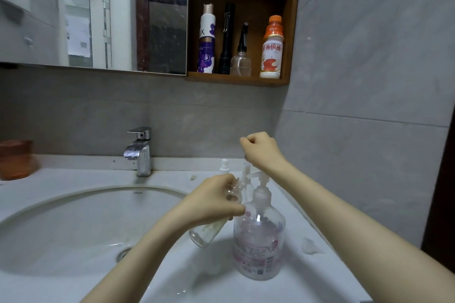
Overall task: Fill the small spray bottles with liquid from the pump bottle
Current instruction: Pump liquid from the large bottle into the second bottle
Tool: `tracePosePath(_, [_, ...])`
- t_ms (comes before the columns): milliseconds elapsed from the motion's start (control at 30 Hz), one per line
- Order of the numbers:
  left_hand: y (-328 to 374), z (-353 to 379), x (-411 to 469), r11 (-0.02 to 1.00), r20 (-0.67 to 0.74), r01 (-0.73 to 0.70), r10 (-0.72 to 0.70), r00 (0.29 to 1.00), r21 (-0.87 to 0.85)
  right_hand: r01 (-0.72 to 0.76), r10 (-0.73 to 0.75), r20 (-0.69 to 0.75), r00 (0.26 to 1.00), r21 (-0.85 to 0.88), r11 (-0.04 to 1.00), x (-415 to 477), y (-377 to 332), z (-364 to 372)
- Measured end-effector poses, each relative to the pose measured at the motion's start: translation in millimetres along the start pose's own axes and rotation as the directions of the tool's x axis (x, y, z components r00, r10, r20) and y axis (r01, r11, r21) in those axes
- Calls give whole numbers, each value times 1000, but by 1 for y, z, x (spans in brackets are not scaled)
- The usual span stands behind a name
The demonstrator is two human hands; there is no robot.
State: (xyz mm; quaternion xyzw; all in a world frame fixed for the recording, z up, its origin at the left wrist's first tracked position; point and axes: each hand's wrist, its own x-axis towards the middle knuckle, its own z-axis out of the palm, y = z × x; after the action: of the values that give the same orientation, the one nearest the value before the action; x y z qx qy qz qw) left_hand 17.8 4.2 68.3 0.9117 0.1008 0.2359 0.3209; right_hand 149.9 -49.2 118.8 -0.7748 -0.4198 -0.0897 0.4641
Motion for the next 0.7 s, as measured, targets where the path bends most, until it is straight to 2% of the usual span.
tracePosePath(133, [0, 0, 6, 999, -29, -28, 28, 999, 33, 13, -15, 20, 1000, 102, 995, -6, -2, -8])
tracePosePath(233, [0, 1, 11, 999, -26, -22, 22, 999, -27, 22, -29, 54, 998, 135, 991, -18, 0, -11])
tracePosePath(300, [1, 2, 12, 998, -32, -17, 15, 999, -59, 7, -20, 54, 998, 228, 974, -31, 5, -10])
tracePosePath(433, [0, 2, 14, 994, -79, 6, -14, 997, -107, -9, 13, -5, 1000, 515, 857, -66, 18, -5])
tracePosePath(533, [3, -1, 16, 992, -79, 0, -10, 997, -123, 64, -52, -37, 998, 596, 800, -82, 23, -4])
tracePosePath(600, [6, -6, 17, 994, -76, -28, 20, 997, -103, 83, -83, -29, 996, 631, 771, -85, 23, -5])
tracePosePath(700, [10, -14, 16, 998, -91, -50, 53, 994, 43, 75, -100, 0, 995, 662, 746, -85, 20, -6])
